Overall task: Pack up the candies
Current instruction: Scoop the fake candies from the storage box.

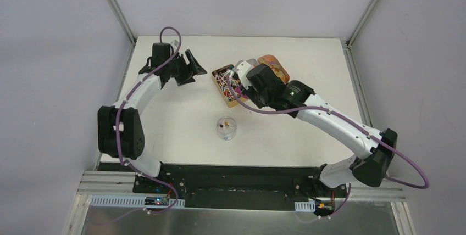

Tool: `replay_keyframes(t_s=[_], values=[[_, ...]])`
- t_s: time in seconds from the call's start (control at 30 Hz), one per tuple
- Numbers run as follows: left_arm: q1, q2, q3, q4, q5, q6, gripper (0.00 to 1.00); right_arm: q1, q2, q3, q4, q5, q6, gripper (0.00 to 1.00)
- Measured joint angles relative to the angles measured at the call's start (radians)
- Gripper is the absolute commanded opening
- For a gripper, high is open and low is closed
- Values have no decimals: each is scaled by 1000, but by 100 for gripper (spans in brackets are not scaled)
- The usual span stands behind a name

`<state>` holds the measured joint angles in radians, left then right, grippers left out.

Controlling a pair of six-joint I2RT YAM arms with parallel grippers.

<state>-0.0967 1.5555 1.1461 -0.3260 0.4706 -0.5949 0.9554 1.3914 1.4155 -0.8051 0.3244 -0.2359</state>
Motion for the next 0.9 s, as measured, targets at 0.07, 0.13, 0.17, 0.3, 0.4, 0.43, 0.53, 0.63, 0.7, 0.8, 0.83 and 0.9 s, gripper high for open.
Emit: replay_keyframes(t_s=[0.07,0.13,0.17,0.3,0.4,0.43,0.53,0.63,0.7,0.8,0.83,0.9], values=[[0,57,56,34,0,-25,68,-24,47,34,-14,-4,15,0],[0,121,106,67,-2,-47,67,-37,85,64,-23,-12,29,0],[0,154,128,78,-7,-51,67,-43,104,80,-28,-18,37,0],[0,290,208,95,-33,-56,65,-60,159,127,-33,-40,70,0],[0,382,261,102,-42,-55,64,-69,196,163,-39,-51,87,0],[0,412,278,105,-42,-51,64,-71,209,173,-39,-53,90,0],[0,469,319,109,-26,-45,63,-79,240,188,-39,-61,101,0],[0,507,357,125,9,-41,60,-85,269,197,-44,-69,112,0],[0,522,367,141,41,-41,57,-89,285,202,-49,-72,117,0],[0,550,385,152,92,-43,54,-94,307,214,-57,-77,125,0],[0,561,391,156,107,-43,53,-96,314,220,-56,-78,127,0],[0,584,398,163,129,-47,51,-99,327,229,-55,-79,130,0]])
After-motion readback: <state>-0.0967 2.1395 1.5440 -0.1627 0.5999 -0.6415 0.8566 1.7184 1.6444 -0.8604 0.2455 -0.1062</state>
